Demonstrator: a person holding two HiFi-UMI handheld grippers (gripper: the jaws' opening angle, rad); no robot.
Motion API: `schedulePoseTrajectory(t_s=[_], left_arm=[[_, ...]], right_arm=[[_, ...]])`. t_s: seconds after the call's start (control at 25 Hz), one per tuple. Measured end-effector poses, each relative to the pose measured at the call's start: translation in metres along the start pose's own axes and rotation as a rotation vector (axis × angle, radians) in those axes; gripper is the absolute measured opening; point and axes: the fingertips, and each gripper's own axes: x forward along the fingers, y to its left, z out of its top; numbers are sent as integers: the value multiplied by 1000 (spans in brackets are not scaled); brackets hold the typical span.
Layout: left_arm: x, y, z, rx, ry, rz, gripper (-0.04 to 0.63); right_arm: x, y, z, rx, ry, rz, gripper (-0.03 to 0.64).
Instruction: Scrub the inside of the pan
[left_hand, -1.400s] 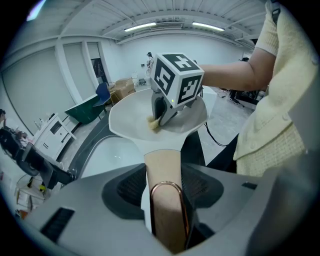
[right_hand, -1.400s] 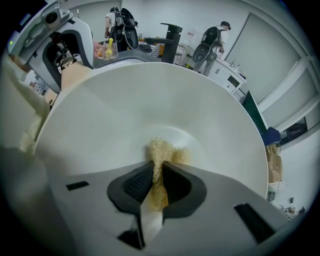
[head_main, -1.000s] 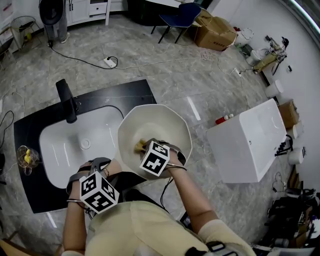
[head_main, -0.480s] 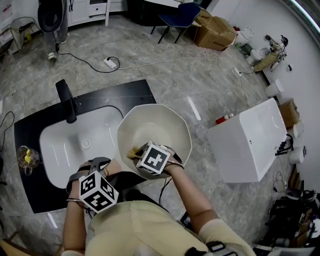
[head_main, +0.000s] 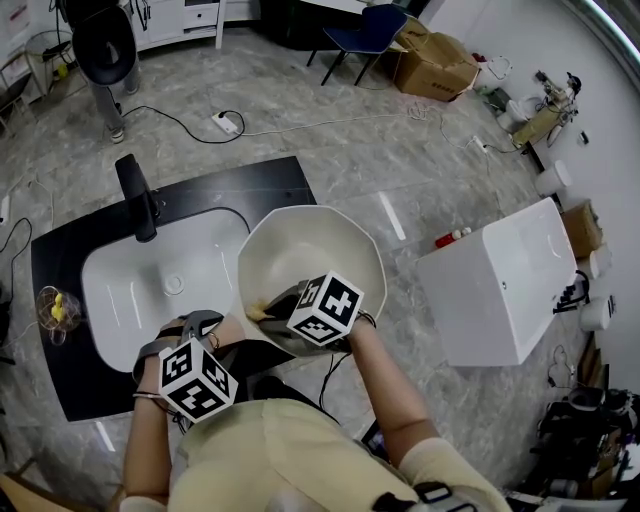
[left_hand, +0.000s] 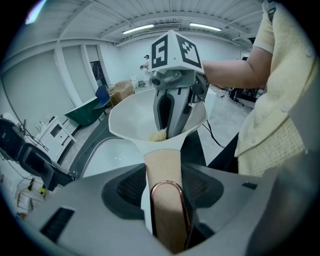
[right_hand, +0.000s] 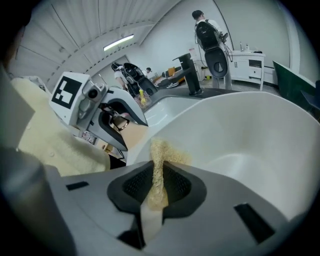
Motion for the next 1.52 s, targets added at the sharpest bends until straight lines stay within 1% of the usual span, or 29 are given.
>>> schedulePoseTrajectory(t_s=[0.32,0.64,0.76,0.92,1.16,1.32,1.44,1.52], left_arm=[[1,1,-2,9,-2,-1,215],[-2,0,-2,11,-9,-8,215],[-5,1,-2,21,-27,-13,215],[-15,2,7,10,-108,-19,213],[-30,9,15,-57,-210,-22,213],[-46,20,31,-133,-319,-11,202],[-61,30,46,-191,-415,14,192],[-72,38,54,-252,-477,33,182]], right_arm=[[-13,18,13,42,-121,114,64],[-27,27,21,98,-227,162,64],[-31,28,23,107,-260,166,64],[-37,29,25,108,-300,163,64],[-47,31,31,99,-363,148,64],[-60,31,37,97,-412,130,64],[-72,33,43,114,-468,130,64],[-79,35,48,125,-521,129,64]])
